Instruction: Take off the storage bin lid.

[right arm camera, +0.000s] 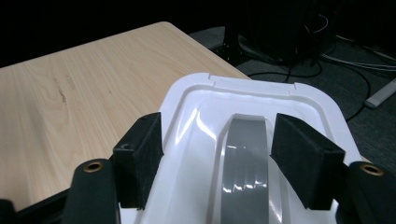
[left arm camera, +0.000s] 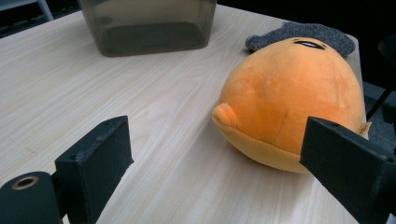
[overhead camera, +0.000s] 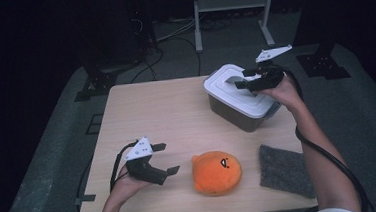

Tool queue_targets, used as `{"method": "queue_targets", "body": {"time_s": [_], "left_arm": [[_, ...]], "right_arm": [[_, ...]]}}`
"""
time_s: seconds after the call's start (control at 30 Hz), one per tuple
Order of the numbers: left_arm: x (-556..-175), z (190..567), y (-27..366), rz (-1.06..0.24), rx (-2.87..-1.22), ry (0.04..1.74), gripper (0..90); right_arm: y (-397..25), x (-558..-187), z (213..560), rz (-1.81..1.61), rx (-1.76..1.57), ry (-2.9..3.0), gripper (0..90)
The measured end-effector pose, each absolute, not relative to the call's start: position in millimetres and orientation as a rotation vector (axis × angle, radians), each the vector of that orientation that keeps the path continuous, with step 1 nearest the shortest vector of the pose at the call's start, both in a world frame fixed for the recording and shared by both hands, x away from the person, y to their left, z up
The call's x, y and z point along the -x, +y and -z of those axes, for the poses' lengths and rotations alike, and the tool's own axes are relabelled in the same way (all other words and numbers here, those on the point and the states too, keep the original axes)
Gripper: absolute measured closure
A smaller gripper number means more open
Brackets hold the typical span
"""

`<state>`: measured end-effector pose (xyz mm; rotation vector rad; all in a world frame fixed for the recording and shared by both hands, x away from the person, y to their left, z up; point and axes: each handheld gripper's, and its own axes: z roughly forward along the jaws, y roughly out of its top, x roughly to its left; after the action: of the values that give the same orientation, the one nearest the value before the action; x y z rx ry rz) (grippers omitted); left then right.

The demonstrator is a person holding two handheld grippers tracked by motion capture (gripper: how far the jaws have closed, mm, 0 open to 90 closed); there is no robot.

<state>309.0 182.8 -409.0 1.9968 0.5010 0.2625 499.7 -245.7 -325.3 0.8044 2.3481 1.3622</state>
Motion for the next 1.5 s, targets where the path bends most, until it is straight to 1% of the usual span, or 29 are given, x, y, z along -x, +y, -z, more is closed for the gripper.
{"method": "queue_targets", "body": {"time_s": [0.1,0.33,0.37,0.43,0.5,0.57,0.7,1.07,1.37,1.5], "left_arm": [[-309,409,183,-0.261,-1.993,0.503,8.3],[-309,409,183,-0.262,-1.997,0.503,8.3],[-309,409,183,-0.260,-1.995,0.504,8.3],[-308,409,184,-0.261,-1.994,0.505,8.3],[-308,408,184,-0.260,-1.994,0.504,8.3],[-308,408,184,-0.262,-1.994,0.504,8.3],[-308,408,184,-0.260,-1.993,0.504,8.3],[-308,409,184,-0.251,-1.991,0.504,8.3],[-307,408,185,-0.250,-1.992,0.503,8.3],[-307,408,185,-0.251,-1.994,0.502,8.3]], "right_arm": [[-246,-502,328,-1.351,-0.813,2.351,33.2],[-246,-506,335,-1.335,-0.824,2.342,38.0],[-245,-507,337,-1.335,-0.827,2.344,40.9],[-245,-507,338,-1.329,-0.827,2.343,41.5],[-246,-508,340,-1.320,-0.829,2.340,45.5],[-245,-508,341,-1.320,-0.831,2.338,46.6],[-245,-507,341,-1.306,-0.816,2.324,53.3],[-245,-508,344,-1.305,-0.821,2.319,55.6],[-248,-508,346,-1.303,-0.843,2.314,62.0],[-249,-508,347,-1.305,-0.844,2.314,62.5]]}}
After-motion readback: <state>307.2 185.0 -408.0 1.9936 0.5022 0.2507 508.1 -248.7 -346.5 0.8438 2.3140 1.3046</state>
